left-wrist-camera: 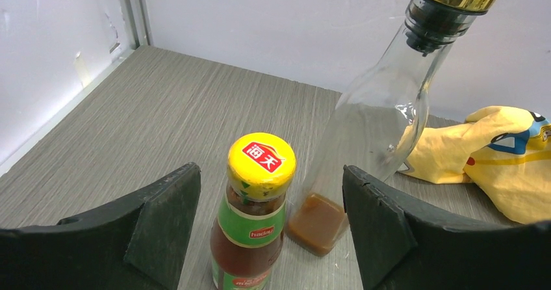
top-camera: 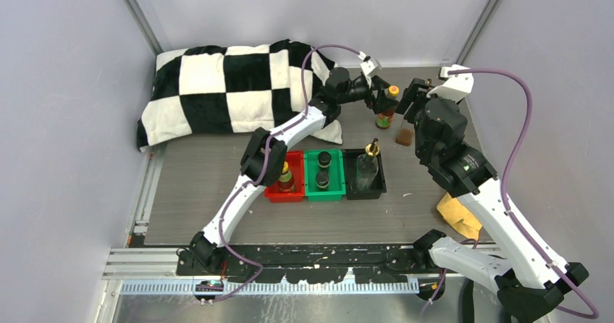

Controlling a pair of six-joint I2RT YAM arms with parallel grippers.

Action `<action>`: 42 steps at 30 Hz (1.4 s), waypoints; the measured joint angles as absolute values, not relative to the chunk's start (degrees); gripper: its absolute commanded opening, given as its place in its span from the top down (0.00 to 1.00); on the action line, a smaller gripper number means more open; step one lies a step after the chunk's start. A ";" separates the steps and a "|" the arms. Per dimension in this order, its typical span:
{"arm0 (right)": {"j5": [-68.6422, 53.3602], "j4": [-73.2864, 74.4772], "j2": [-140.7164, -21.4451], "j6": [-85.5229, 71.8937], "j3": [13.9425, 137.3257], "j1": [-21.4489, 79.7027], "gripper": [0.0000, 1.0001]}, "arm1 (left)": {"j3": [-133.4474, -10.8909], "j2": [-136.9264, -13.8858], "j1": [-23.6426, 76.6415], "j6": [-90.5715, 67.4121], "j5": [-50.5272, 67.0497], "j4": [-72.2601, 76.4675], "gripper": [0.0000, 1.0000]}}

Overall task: Organize the condiment bottles
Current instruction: Pick up the bottle from the center of the board.

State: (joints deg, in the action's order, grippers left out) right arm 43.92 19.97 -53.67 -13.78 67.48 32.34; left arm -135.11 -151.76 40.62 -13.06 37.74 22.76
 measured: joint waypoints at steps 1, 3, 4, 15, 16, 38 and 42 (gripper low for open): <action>44.01 19.79 -53.67 -13.76 67.48 32.45 0.33 | -135.13 -151.79 40.64 -13.06 37.74 22.92 0.20; 44.12 19.66 -53.67 -13.65 67.48 32.64 0.33 | -135.35 -151.92 40.73 -13.04 37.74 22.90 0.20; 44.14 19.64 -53.67 -13.63 67.48 32.73 0.33 | -135.55 -152.05 40.77 -12.99 37.74 22.87 0.20; 44.95 17.67 -53.60 -13.15 65.84 33.04 0.33 | -137.03 -153.47 41.69 -11.18 37.50 21.47 0.26; 44.95 17.54 -53.60 -13.02 65.69 33.04 0.33 | -137.10 -153.56 41.78 -11.03 37.39 21.34 0.28; 45.41 15.90 -52.40 -11.49 64.23 33.65 0.36 | -137.91 -154.74 43.46 -7.07 28.08 20.82 0.50; 45.41 15.75 -52.49 -11.38 63.83 33.69 0.36 | -137.51 -154.74 43.88 -7.09 26.26 23.14 0.58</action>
